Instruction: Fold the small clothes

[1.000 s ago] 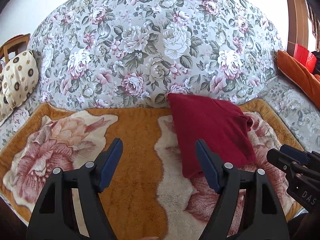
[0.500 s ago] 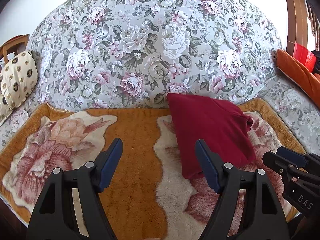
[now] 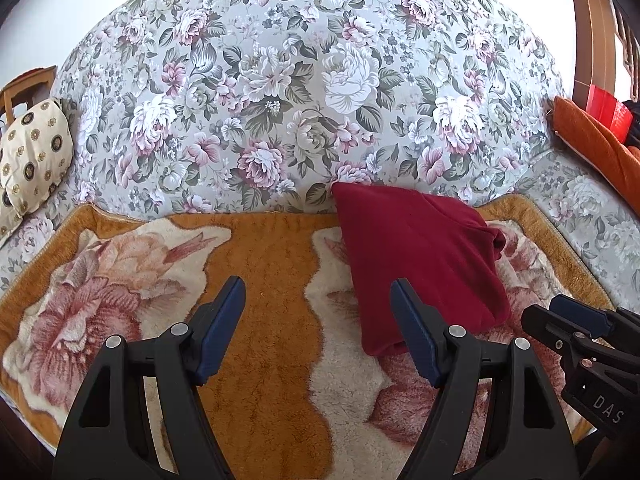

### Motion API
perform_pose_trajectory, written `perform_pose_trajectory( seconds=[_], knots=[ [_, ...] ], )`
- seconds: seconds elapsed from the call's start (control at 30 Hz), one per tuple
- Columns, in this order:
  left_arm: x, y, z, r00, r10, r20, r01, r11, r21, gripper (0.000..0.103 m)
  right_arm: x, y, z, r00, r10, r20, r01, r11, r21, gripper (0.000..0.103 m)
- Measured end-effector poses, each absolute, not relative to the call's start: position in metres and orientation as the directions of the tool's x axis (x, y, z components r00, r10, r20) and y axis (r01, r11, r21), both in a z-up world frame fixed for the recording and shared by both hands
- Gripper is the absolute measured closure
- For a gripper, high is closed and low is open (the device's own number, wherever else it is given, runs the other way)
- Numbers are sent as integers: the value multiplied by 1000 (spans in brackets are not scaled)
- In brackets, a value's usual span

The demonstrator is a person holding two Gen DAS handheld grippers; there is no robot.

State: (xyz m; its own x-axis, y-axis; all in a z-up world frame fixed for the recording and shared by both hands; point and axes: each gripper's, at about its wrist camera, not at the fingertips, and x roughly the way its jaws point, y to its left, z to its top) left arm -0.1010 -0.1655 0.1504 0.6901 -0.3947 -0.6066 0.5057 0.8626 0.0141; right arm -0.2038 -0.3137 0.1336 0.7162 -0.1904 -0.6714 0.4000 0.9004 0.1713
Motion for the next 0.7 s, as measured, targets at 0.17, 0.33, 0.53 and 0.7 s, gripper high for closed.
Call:
perform_pose_trajectory(
  seconds=[0.17, 0.33, 0.53, 0.7],
  knots=[
    [-101, -166, 150, 689, -395, -608, 505, 863, 12, 28, -204, -314, 133, 715, -187, -674, 401, 899, 176, 65],
    [-101, -166, 150, 689, -395, -608, 505, 863, 11, 28, -203, -311, 131, 714, -180, -677, 398, 899, 180, 65],
    [-100, -165, 150, 687, -395, -610, 506, 863, 11, 28, -202, -310, 130, 713, -171, -680, 391, 902, 183, 65],
    [-100, -165, 150, 687, -395, -609, 505, 863, 10, 28, -201, -311, 129, 712, -168, -682, 389, 902, 184, 65]
  ],
)
